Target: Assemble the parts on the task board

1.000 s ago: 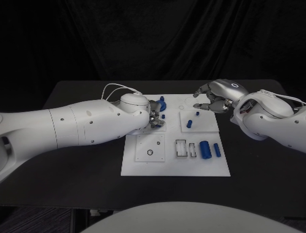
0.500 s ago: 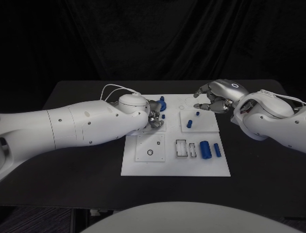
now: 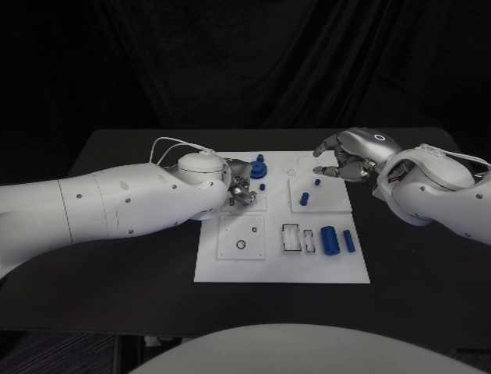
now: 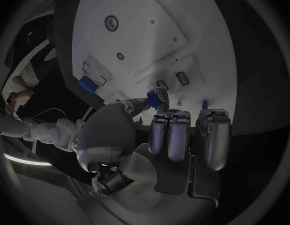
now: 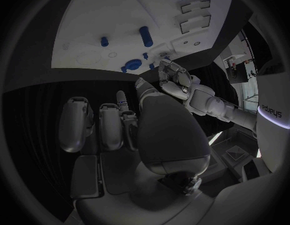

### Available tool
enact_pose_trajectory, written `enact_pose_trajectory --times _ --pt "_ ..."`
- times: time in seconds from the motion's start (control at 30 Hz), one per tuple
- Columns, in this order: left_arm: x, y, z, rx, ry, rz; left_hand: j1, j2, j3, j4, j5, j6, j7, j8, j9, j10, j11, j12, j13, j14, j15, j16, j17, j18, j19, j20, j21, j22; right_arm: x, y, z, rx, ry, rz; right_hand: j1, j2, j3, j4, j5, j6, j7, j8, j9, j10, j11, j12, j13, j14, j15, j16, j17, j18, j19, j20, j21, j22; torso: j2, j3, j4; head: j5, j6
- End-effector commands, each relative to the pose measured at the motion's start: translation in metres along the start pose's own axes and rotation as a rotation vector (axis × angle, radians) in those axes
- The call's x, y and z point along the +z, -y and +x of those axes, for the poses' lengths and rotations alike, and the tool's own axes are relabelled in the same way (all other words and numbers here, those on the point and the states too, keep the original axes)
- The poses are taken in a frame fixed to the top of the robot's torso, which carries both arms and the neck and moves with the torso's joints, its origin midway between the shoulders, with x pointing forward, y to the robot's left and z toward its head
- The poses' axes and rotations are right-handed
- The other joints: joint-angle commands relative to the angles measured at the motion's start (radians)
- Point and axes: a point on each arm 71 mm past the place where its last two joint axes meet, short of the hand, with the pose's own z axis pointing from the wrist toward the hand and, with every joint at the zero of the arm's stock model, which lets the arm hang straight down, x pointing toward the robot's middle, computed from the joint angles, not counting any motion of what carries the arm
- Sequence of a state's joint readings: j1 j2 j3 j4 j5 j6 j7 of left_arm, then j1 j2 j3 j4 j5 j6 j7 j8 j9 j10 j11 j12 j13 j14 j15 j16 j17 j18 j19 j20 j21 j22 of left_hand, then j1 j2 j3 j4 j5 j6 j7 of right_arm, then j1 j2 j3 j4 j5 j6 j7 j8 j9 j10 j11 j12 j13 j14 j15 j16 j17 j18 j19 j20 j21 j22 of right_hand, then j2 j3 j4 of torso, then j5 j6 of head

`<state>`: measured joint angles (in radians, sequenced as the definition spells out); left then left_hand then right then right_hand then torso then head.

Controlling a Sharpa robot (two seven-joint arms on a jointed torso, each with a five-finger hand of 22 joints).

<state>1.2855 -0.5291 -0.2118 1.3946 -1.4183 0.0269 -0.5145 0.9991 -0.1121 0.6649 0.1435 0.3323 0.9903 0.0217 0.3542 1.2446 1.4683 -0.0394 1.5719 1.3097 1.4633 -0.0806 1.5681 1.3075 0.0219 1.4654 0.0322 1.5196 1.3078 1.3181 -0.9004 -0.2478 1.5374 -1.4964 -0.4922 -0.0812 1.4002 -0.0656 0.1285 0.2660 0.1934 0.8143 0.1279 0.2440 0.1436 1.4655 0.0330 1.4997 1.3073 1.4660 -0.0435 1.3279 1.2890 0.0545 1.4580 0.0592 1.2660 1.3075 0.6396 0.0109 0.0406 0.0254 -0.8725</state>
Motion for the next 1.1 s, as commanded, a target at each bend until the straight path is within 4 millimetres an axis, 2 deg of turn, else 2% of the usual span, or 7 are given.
enact_pose_trajectory --times 0.03,0.1,0.23,0.47,0.8,0.87,1.1 --pt "-0.001 -0.004 0.000 -0.009 0.009 -0.020 -0.010 0.000 0.012 -0.006 -0.010 0.004 -0.003 0.004 0.004 0.103 -0.006 -0.001 0.261 0.107 -0.007 0.003 0.263 0.001 0.041 -0.005 -0.005 0.201 -0.001 0.002 0.001 -0.003 -0.008 0.020 0.008 0.003 0.000 -0.007 0.005 0.008 -0.002 0.006 -0.001 0.002 0.006 -0.004 0.132 0.049 0.006 -0.005 -0.002 0.017 0.001 0.007 -0.005 0.118 0.000 -0.0005 0.0011 0.002 0.000" --pt "-0.002 -0.007 0.001 -0.006 0.001 -0.034 -0.017 0.001 0.013 -0.005 -0.017 0.004 -0.002 0.004 0.007 0.103 -0.006 -0.001 0.261 0.107 -0.007 0.003 0.263 0.001 0.040 -0.005 -0.005 0.200 -0.001 0.002 0.001 -0.003 -0.009 0.021 0.008 0.003 0.000 -0.007 0.005 0.008 -0.002 0.006 -0.001 0.002 0.006 -0.004 0.132 0.049 0.006 -0.005 -0.002 0.017 0.001 0.007 -0.005 0.118 0.000 -0.0006 0.0012 0.003 0.000" --pt "-0.001 -0.010 0.002 0.002 -0.014 -0.051 -0.060 0.008 -0.007 0.015 -0.068 0.002 0.002 -0.004 0.017 0.103 -0.002 -0.001 0.261 0.107 -0.005 0.003 0.263 0.002 0.038 -0.003 -0.009 0.198 -0.001 0.002 0.002 -0.003 -0.011 0.022 0.008 0.003 0.000 -0.007 0.005 0.008 -0.002 0.006 -0.001 0.002 0.006 -0.004 0.132 0.049 0.006 -0.005 -0.002 0.017 0.001 0.007 -0.005 0.118 0.000 -0.0004 0.0020 0.002 0.000" --pt "0.001 -0.010 0.002 0.011 -0.026 -0.057 -0.101 0.024 -0.072 0.049 -0.082 0.005 0.008 -0.021 0.019 0.103 0.003 -0.001 0.261 0.107 0.000 0.003 0.263 0.002 0.036 0.000 -0.012 0.198 -0.001 0.001 0.003 -0.002 -0.016 0.022 0.008 0.003 0.000 -0.007 0.005 0.008 -0.002 0.006 -0.001 0.002 0.006 -0.004 0.132 0.049 0.006 -0.005 -0.002 0.017 0.001 0.007 -0.005 0.118 -0.002 0.0015 0.0019 0.000 0.000" --pt "0.006 -0.007 0.002 0.023 -0.042 -0.058 -0.115 0.055 -0.195 0.094 -0.088 0.011 0.013 -0.051 0.018 0.103 0.008 -0.001 0.261 0.107 0.004 0.003 0.263 0.003 0.035 0.005 -0.015 0.199 0.000 0.002 0.006 -0.003 -0.030 0.029 0.009 0.002 0.000 -0.008 0.005 0.009 -0.002 0.006 -0.002 0.001 0.006 -0.005 0.131 0.049 0.006 -0.008 -0.005 0.017 0.000 0.008 -0.008 0.117 0.001 0.0007 -0.0012 0.006 0.000" --pt "0.007 -0.007 0.002 0.024 -0.044 -0.058 -0.114 0.066 -0.229 0.108 -0.116 0.014 0.013 -0.059 0.017 0.103 0.009 -0.001 0.261 0.107 0.005 0.003 0.263 0.003 0.036 0.006 -0.015 0.200 0.000 0.002 0.007 -0.003 -0.033 0.029 0.009 0.002 0.000 -0.008 0.005 0.009 -0.002 0.006 -0.002 0.001 0.006 -0.005 0.130 0.049 0.006 -0.008 -0.006 0.018 0.000 0.008 -0.008 0.117 0.001 0.0002 -0.0017 0.006 0.000" --pt "0.010 -0.005 0.004 0.028 -0.052 -0.058 -0.108 0.074 -0.256 0.118 -0.132 0.018 0.013 -0.065 0.018 0.103 0.009 -0.001 0.261 0.107 0.005 0.003 0.263 0.003 0.036 0.006 -0.016 0.200 0.001 0.002 0.008 -0.003 -0.040 0.031 0.010 0.003 0.000 -0.009 0.006 0.010 -0.002 0.007 -0.002 0.000 0.007 -0.005 0.130 0.048 0.006 -0.009 -0.007 0.018 -0.001 0.008 -0.010 0.116 0.001 -0.0003 -0.0009 0.004 0.000"
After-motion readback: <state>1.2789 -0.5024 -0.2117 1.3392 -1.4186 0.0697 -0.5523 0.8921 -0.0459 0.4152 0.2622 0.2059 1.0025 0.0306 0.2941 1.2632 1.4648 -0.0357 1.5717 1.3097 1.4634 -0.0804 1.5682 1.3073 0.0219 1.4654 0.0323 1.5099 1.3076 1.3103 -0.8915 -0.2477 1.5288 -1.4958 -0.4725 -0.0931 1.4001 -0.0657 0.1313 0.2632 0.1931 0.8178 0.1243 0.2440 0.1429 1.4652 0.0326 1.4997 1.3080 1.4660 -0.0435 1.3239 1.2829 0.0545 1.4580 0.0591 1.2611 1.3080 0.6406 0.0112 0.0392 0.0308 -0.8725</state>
